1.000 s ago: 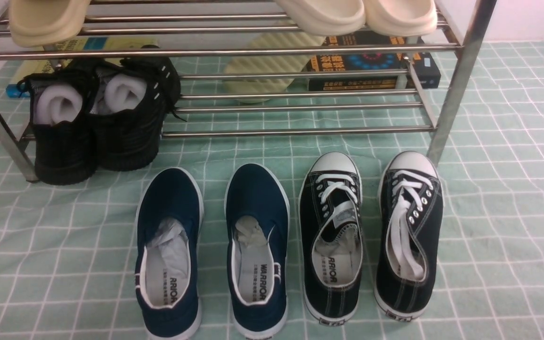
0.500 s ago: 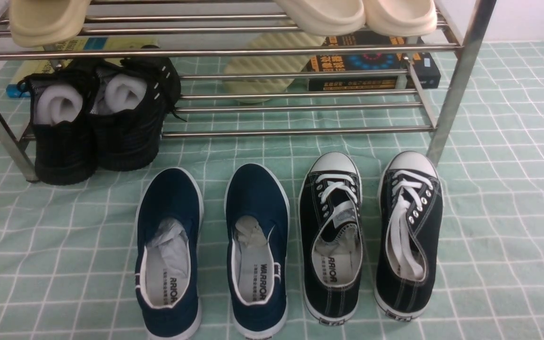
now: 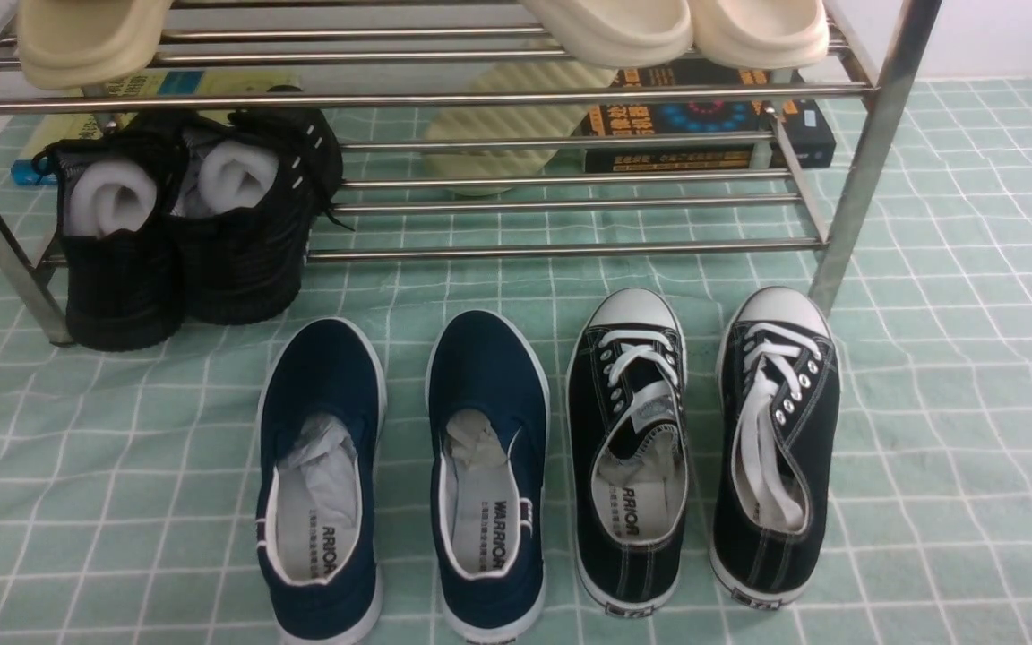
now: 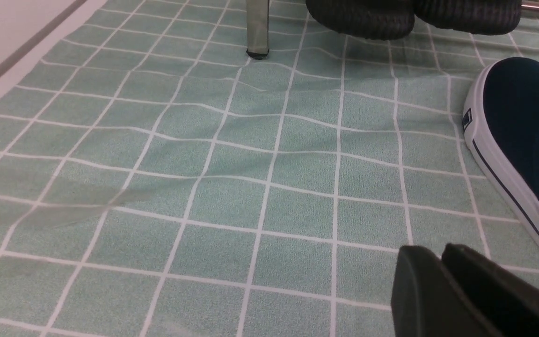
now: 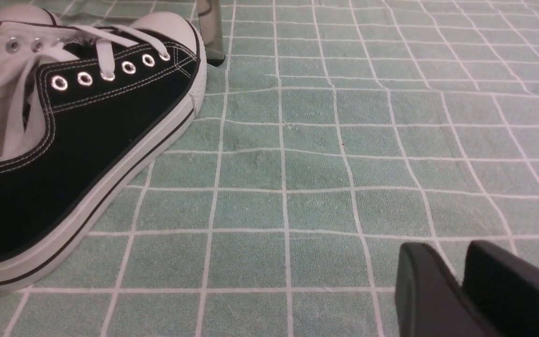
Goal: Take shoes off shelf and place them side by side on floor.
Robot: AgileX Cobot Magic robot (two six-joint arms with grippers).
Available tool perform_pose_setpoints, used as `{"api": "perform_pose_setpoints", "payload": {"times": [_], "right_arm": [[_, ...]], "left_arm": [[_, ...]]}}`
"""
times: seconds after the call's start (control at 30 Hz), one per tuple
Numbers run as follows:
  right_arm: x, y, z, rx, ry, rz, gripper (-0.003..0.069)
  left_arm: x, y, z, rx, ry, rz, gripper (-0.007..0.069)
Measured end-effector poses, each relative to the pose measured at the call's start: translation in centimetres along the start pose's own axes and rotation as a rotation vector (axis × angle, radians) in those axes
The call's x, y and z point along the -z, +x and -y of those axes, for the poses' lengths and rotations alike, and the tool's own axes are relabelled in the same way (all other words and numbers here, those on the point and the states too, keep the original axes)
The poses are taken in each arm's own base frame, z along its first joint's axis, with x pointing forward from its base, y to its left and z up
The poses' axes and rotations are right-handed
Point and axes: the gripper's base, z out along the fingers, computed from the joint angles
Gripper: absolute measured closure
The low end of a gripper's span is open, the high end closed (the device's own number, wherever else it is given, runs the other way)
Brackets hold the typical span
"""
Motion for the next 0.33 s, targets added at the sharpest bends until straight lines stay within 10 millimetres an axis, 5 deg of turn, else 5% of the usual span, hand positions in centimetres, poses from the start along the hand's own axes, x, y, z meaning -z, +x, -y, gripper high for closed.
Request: {"api": "perform_pose_setpoints", "payload": {"times": [0.33], "right_arm": [[0.00,0.00,0.00,0.000,0.000,0.000,0.0487]], "left_arm": [[0.00,0.00,0.00,0.000,0.000,0.000,0.0529]]}}
